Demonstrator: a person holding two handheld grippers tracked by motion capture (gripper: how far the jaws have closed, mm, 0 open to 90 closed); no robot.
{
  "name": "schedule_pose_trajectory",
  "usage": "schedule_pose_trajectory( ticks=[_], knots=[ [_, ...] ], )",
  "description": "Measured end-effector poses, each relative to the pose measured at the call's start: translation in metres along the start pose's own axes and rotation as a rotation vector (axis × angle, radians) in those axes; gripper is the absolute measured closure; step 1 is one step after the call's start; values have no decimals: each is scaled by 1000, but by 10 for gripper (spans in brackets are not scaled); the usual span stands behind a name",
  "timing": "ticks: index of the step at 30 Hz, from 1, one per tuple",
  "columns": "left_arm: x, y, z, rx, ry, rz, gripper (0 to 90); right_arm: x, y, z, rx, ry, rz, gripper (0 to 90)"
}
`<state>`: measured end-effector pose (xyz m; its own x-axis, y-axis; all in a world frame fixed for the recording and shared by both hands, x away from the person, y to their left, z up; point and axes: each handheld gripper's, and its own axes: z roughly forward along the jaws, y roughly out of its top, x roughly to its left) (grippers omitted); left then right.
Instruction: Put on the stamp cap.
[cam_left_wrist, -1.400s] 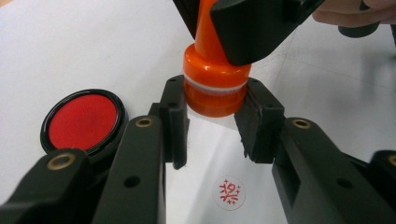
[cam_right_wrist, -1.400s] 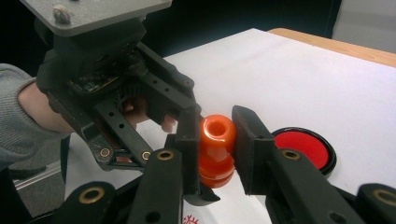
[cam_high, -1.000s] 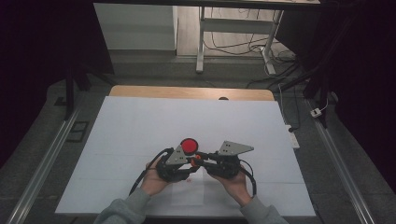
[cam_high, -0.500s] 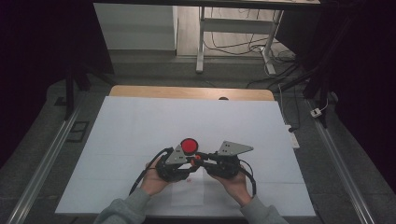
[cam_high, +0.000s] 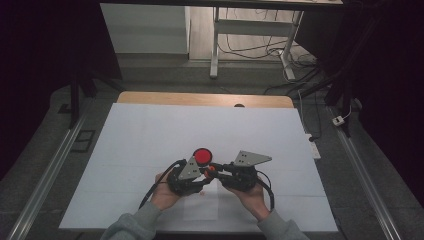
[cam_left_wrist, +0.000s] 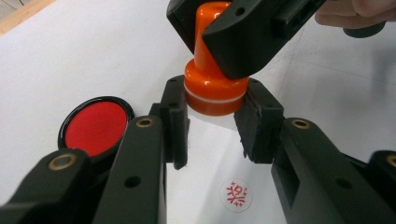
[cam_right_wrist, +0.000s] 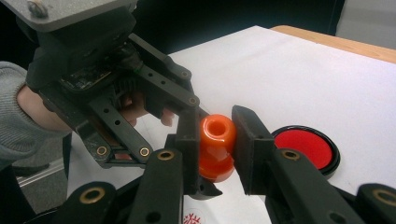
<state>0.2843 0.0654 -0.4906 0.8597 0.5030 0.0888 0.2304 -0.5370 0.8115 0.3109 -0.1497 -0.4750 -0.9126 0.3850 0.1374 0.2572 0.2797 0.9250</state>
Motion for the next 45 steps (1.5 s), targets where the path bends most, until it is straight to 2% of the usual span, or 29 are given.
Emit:
schedule_pose_trajectory(
  ticks=[11, 17, 26, 31, 35, 45],
  knots=[
    [-1, 0, -1, -10, 1, -8, 654, 1, 0, 0, -1, 1, -12, 725],
    [-3, 0, 0, 3, 5, -9, 654, 3, 1, 0, 15, -4, -39, 727],
    [0, -1, 1, 19, -20, -30, 653, 2, -4, 3, 14, -4, -36, 726],
    [0, -2, 1, 8, -5, -19, 649, 2, -3, 3, 10, -5, -34, 724],
    [0, -2, 2, 7, -5, -25, 645, 2, -3, 3, 7, -15, -37, 723],
    [3, -3, 3, 8, -5, -46, 576, 3, -3, 2, -1, -21, -37, 722]
  ],
)
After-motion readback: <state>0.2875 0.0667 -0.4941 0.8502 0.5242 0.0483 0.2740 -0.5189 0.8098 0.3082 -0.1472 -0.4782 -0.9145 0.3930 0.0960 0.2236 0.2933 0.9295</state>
